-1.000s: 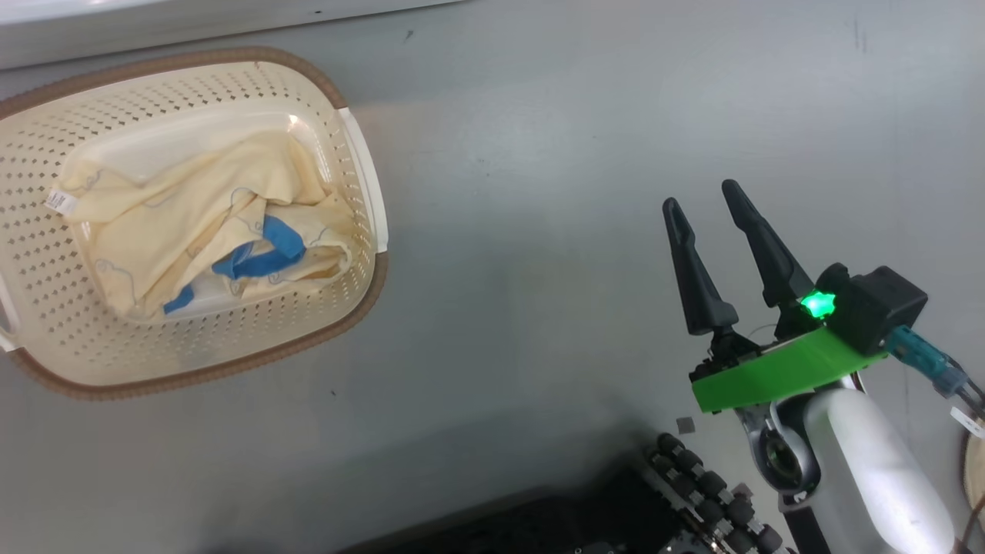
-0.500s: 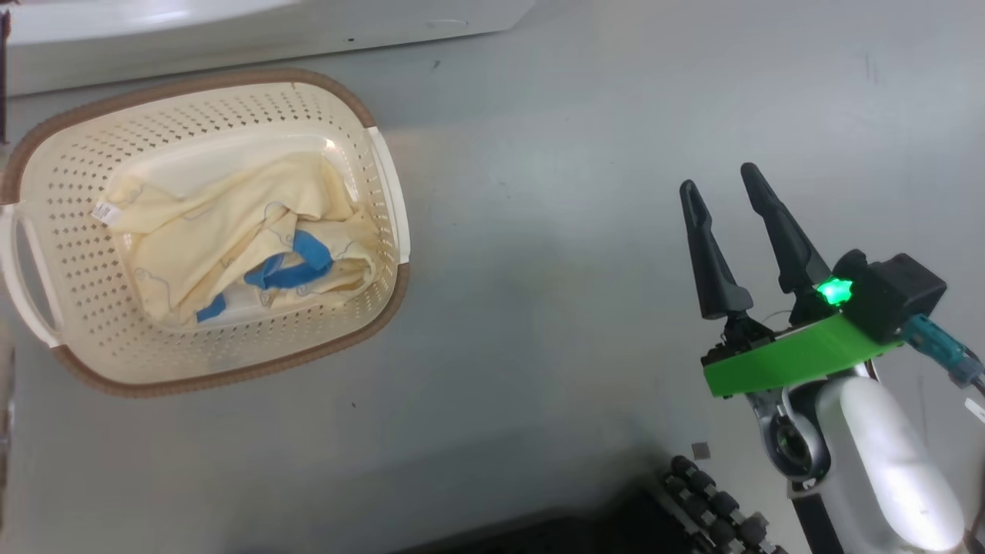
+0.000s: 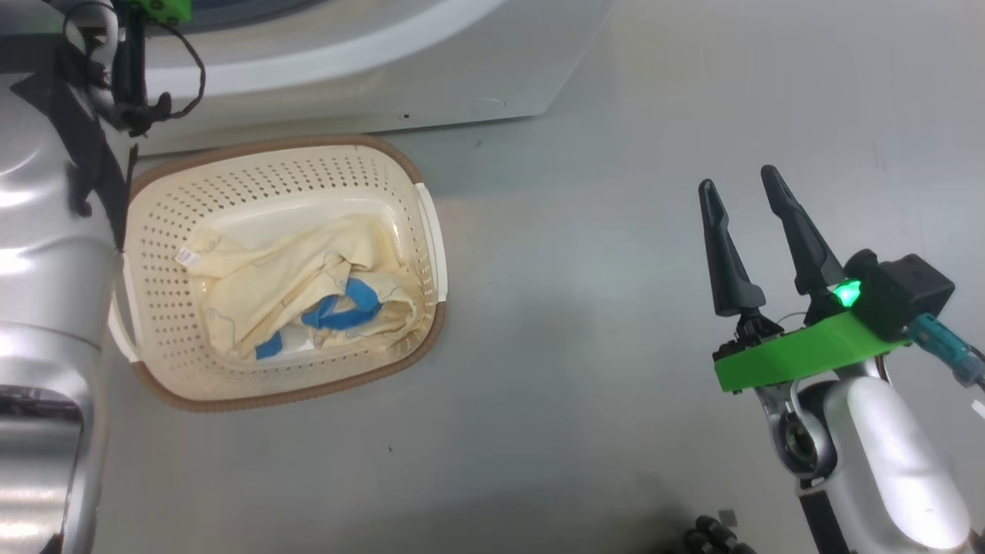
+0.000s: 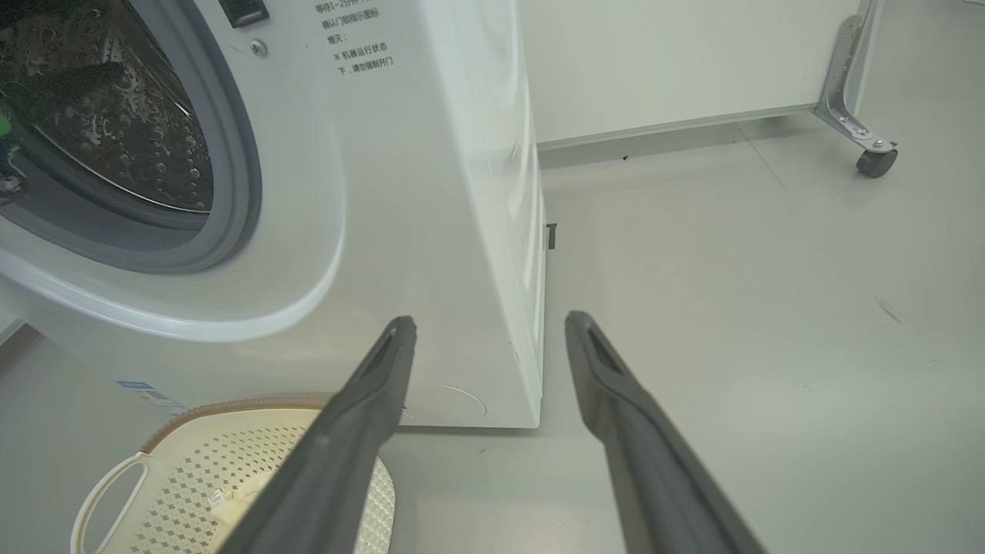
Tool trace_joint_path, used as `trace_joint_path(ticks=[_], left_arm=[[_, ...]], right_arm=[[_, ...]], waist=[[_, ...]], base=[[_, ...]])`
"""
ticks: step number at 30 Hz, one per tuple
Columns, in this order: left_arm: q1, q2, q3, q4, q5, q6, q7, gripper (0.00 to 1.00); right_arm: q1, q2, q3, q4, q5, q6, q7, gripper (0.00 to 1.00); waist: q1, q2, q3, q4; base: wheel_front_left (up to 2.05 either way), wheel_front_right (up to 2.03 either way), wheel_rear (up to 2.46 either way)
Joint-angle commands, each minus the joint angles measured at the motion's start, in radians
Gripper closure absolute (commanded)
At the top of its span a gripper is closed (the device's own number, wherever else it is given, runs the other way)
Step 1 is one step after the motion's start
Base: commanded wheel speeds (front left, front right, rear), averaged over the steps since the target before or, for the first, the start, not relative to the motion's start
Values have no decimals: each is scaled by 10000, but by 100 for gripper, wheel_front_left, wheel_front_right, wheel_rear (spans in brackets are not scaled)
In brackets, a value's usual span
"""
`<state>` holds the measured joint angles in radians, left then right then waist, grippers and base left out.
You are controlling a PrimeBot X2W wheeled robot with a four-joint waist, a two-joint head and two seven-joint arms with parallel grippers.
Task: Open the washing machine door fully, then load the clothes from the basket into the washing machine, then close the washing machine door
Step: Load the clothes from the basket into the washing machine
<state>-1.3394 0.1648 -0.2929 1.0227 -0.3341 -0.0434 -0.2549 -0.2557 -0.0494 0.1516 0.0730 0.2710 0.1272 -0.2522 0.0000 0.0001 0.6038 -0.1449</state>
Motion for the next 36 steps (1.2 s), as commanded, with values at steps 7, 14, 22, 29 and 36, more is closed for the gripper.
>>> trace_joint_path(ticks=[7, 14, 22, 29, 36], left_arm=[[1134, 181, 352, -1474, -66, 81, -66, 0], [2926, 249, 451, -2915, -58, 139, -67, 0], [5324, 694, 772, -4591, -234, 517, -68, 0], [7430, 1134, 1302, -6374, -561, 1097, 13, 0], [9127, 1388, 1669, -7945, -781, 1550, 179, 0]], right_arm=[[226, -46, 68, -76, -78, 35, -95, 0], [835, -149, -165, -163, -176, 35, -95, 0], [1479, -263, -298, -417, -290, 35, -95, 0], [1955, -320, -325, -620, -389, 35, -95, 0], [2303, -337, -361, -732, -415, 35, -95, 0]], waist=[[0, -1, -1399, 582], [0, -1, -2685, 972], [0, -1, -3633, 1288], [0, -1, -4148, 1482], [0, -1, -4442, 1501]], base=[[0, 0, 0], [0, 0, 0], [0, 0, 0], [0, 0, 0], [0, 0, 0]])
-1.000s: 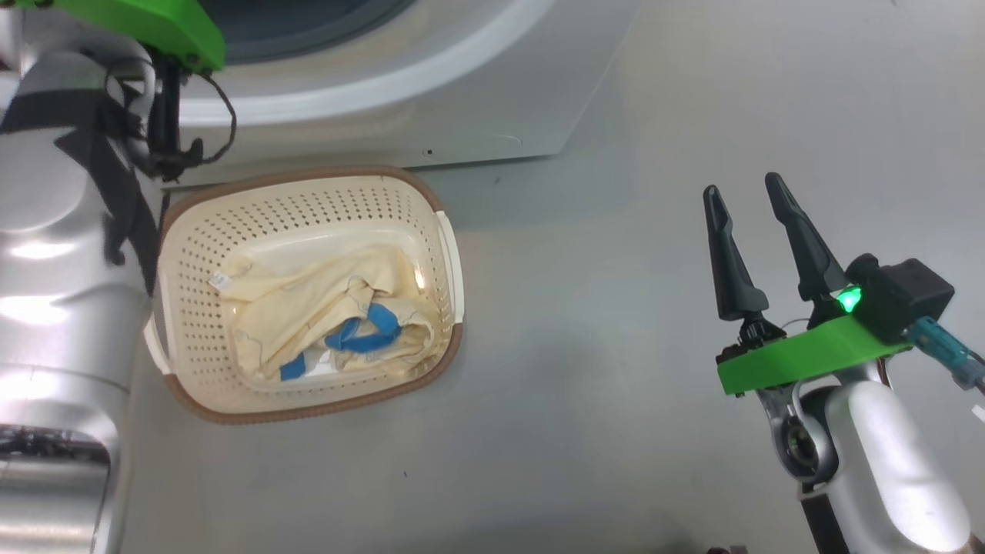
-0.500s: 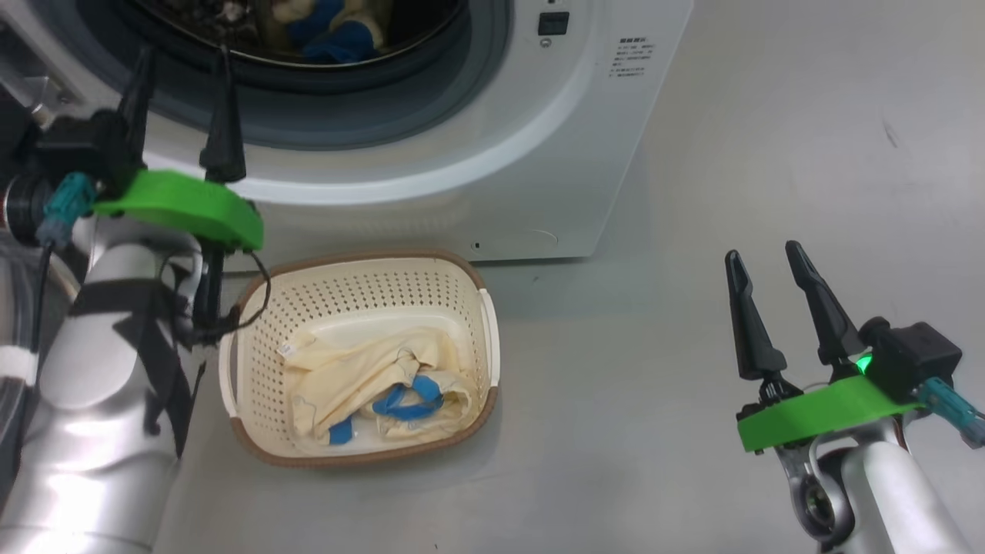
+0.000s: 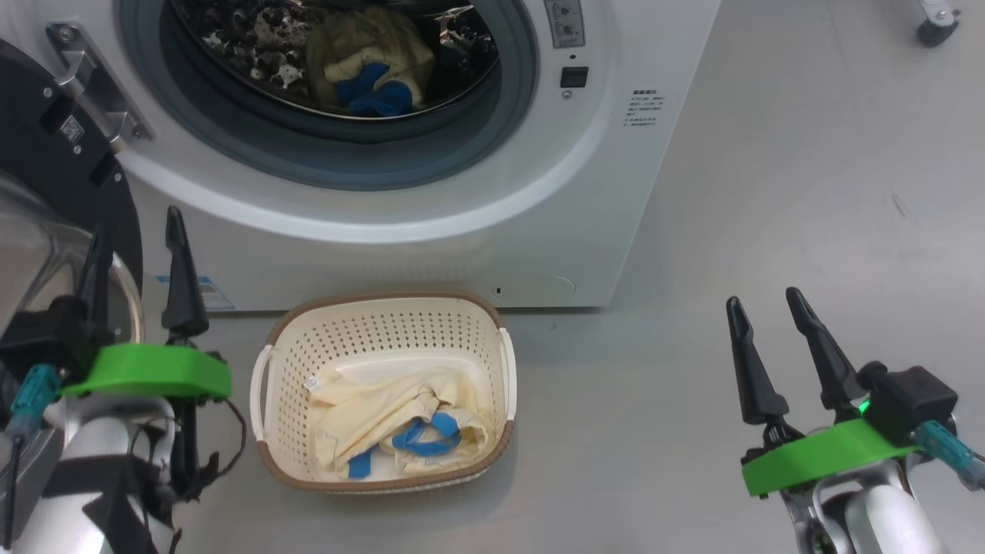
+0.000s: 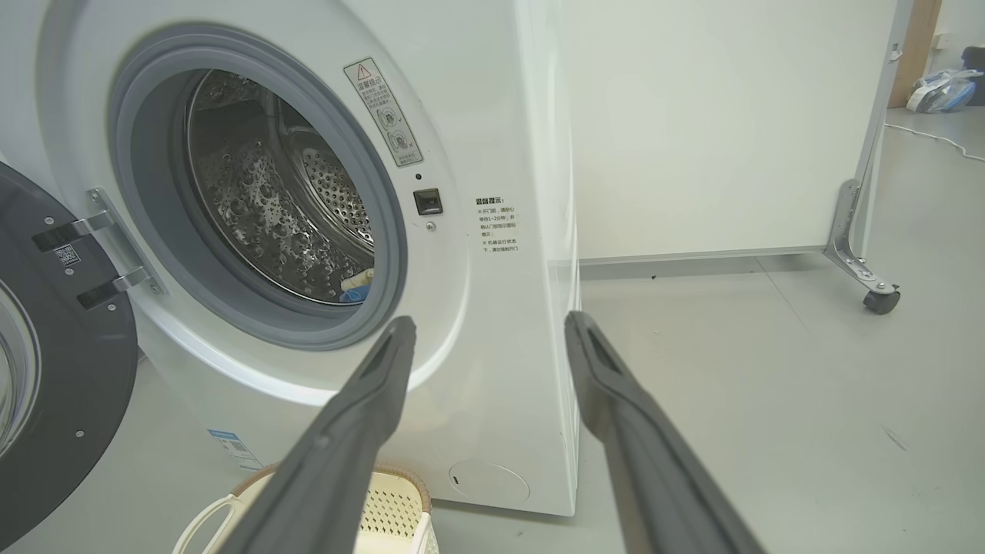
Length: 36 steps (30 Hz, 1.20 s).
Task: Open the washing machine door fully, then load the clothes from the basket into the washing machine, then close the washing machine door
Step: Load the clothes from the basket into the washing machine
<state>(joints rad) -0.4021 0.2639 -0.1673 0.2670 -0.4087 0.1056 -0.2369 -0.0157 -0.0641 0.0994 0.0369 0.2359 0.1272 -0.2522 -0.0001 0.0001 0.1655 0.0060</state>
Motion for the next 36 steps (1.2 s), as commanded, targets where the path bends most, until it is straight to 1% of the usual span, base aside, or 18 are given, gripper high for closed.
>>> trace_joint_path(ticks=[1, 4, 9, 15, 21, 27, 36], left_arm=[[23, 452, 416, -622, 0, 132, 42, 0], [788, 537, 342, -1253, 34, 236, 210, 0], [2031, 648, 448, -2185, 60, 565, 263, 0], [3371, 558, 663, -3088, 31, 976, 114, 0], [4340, 320, 856, -3542, 25, 1281, -73, 0], [4966, 98, 933, -3747, 31, 1415, -163, 0], [5053, 111, 978, -3804, 113, 1398, -202, 0]], right_arm=[[-46, -197, 166, -374, -63, 35, -95, 0], [80, -202, 192, -411, -67, 35, -95, 0], [211, -204, 221, -473, -90, 35, -95, 0], [401, -189, 265, -558, -121, 35, -95, 0], [578, -182, 323, -593, -193, 35, -95, 0], [707, -198, 336, -619, -213, 35, -95, 0], [718, -181, 288, -643, -223, 35, -95, 0]], waist=[[1, -1, -106, -15], [1, -1, -221, -60], [1, -1, -369, -157], [1, -1, -471, -232], [1, -1, -643, -309], [1, -1, -701, -399], [1, -1, -575, -444]], base=[[0, 0, 0], [0, 0, 0], [0, 0, 0], [0, 0, 0], [0, 0, 0], [0, 0, 0], [0, 0, 0]])
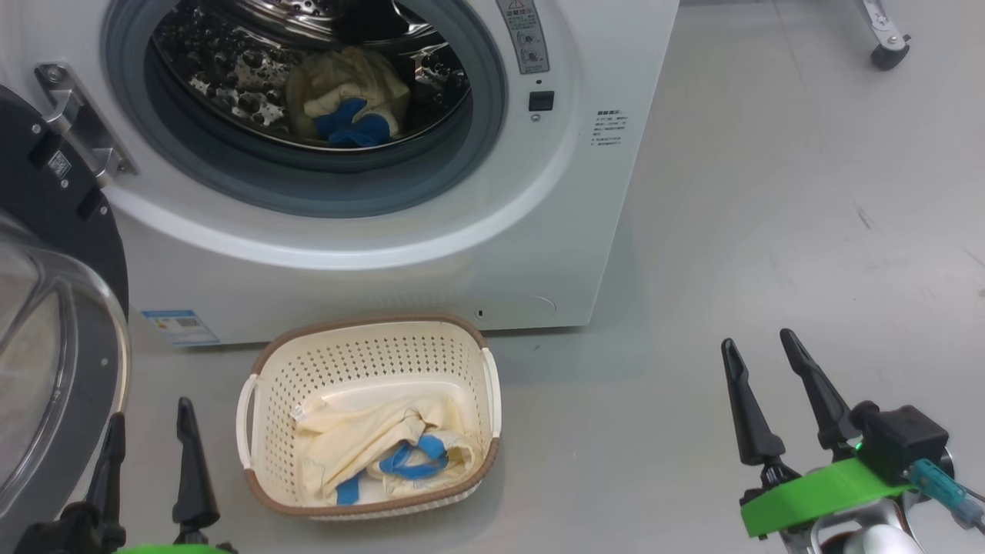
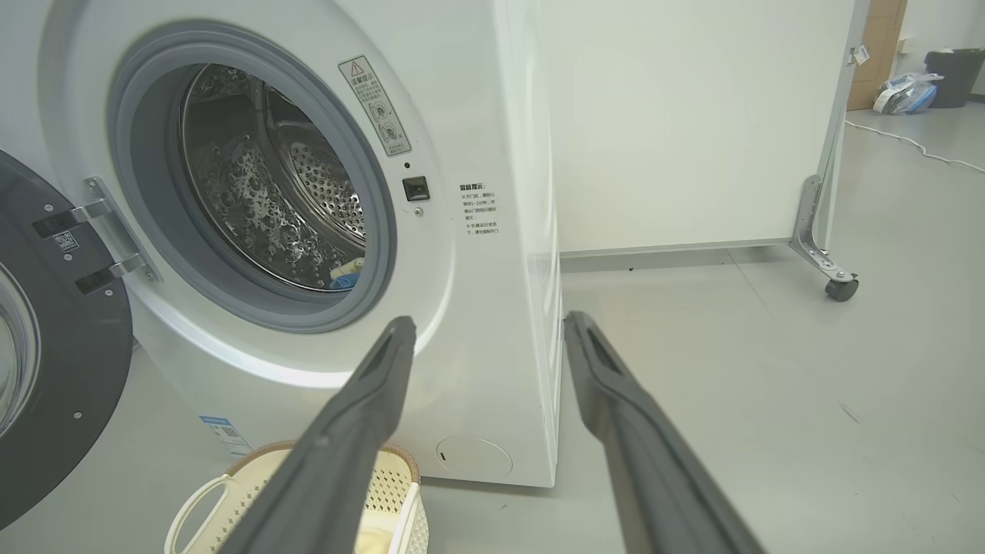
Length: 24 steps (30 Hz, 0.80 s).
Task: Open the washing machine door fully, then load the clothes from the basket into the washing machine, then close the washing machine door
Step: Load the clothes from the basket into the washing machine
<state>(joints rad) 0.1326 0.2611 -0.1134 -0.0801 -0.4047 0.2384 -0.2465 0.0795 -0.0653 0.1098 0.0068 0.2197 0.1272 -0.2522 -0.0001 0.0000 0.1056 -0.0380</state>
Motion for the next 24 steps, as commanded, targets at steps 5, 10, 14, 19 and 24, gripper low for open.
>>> trace_joint_path(ticks=[5, 10, 14, 19, 24], left_arm=[[-566, 240, 306, -160, 128, -85, -90, 0], [-1604, 422, -3, 115, 264, -392, 104, 0], [-2811, 507, -266, 497, 362, -684, 252, 0], [-4321, 408, -685, 1201, 513, -1018, 333, 0], [-5603, 243, -985, 2197, 602, -1305, 284, 0]], right_arm=[[-314, -185, 163, -381, -52, 35, -95, 0], [-569, -202, 183, -505, -57, 35, -95, 0], [-909, -213, 260, -590, -57, 35, -95, 0], [-1331, -201, 352, -666, -36, 35, -95, 0], [-1703, -176, 371, -769, -44, 35, -95, 0]], waist=[[1, 0, 224, -30], [1, 0, 765, -89], [1, 0, 1415, -216], [1, 0, 2236, -430], [1, 0, 3127, -659]], base=[[0, 0, 0], [0, 0, 0], [0, 0, 0], [0, 0, 0], [0, 0, 0]])
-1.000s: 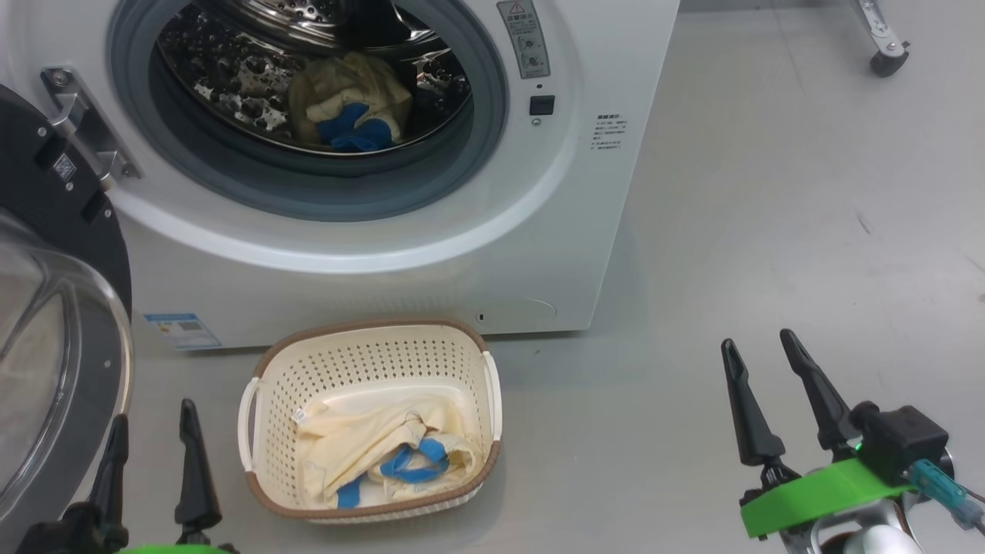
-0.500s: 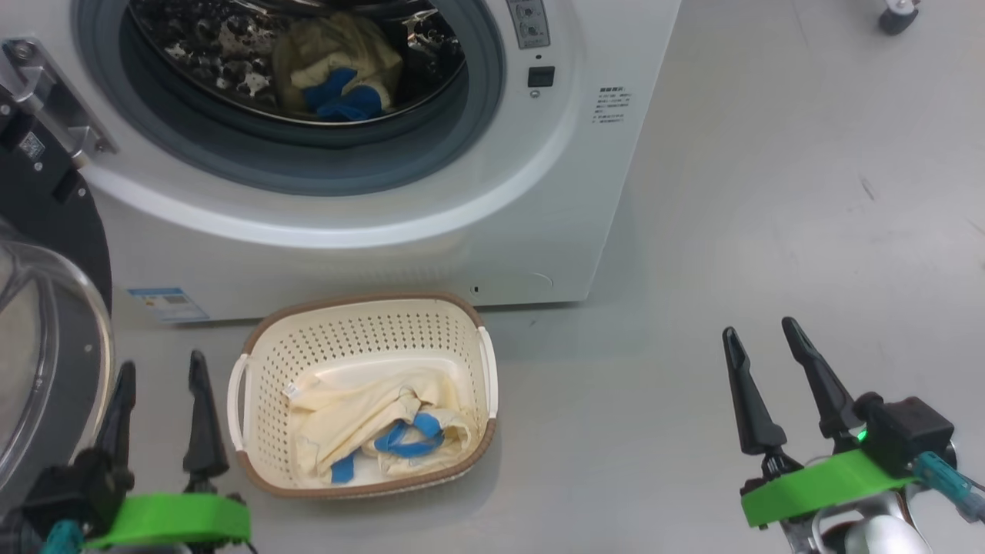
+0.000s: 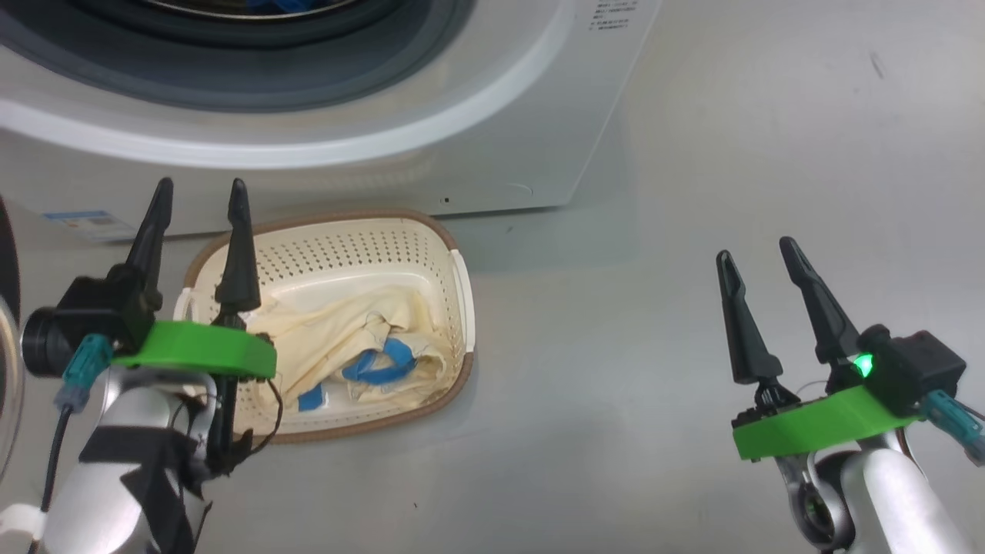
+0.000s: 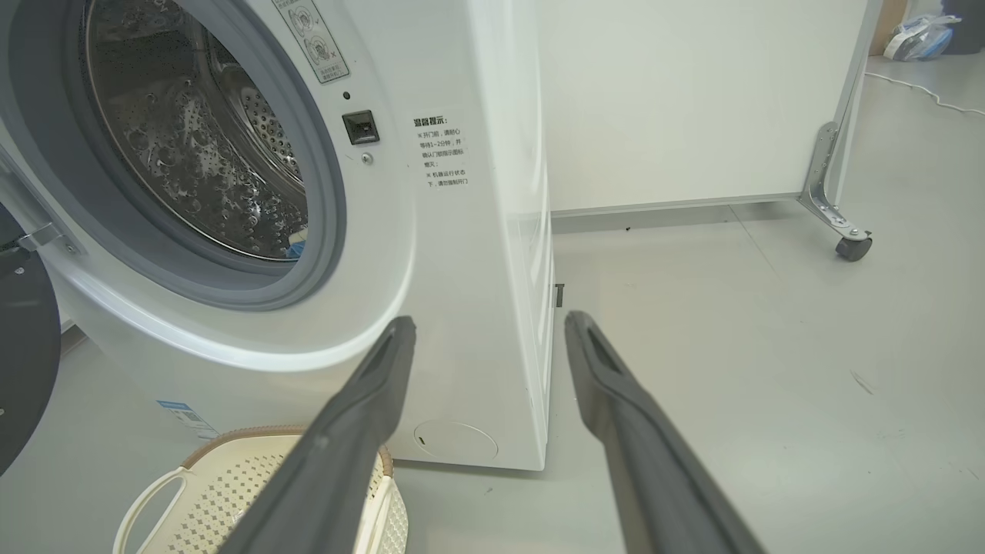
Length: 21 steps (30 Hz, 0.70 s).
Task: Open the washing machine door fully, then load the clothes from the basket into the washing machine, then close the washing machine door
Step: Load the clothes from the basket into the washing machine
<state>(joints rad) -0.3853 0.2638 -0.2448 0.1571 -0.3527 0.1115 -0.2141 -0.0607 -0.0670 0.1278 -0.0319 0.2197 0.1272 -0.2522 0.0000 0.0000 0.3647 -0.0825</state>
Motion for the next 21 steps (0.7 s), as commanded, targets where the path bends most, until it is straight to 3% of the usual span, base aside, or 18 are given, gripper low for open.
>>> trace_joint_path(ticks=[1, 7, 21], left_arm=[[-660, 164, 263, 46, 88, -99, -52, 0], [-2044, -106, -140, 1590, 240, -531, -230, 0], [-3181, -698, 223, 4634, -46, -1195, -472, 0]], right_arm=[[-373, -154, 174, -411, -42, 35, -95, 0], [-854, -112, 60, -623, -104, 35, -95, 0], [-1303, -208, -191, -937, -287, 35, -95, 0]], waist=[[0, 0, 711, -239], [0, 0, 2022, -349], [0, 0, 3765, -132]], base=[[0, 0, 0], [0, 0, 0], [0, 0, 0]])
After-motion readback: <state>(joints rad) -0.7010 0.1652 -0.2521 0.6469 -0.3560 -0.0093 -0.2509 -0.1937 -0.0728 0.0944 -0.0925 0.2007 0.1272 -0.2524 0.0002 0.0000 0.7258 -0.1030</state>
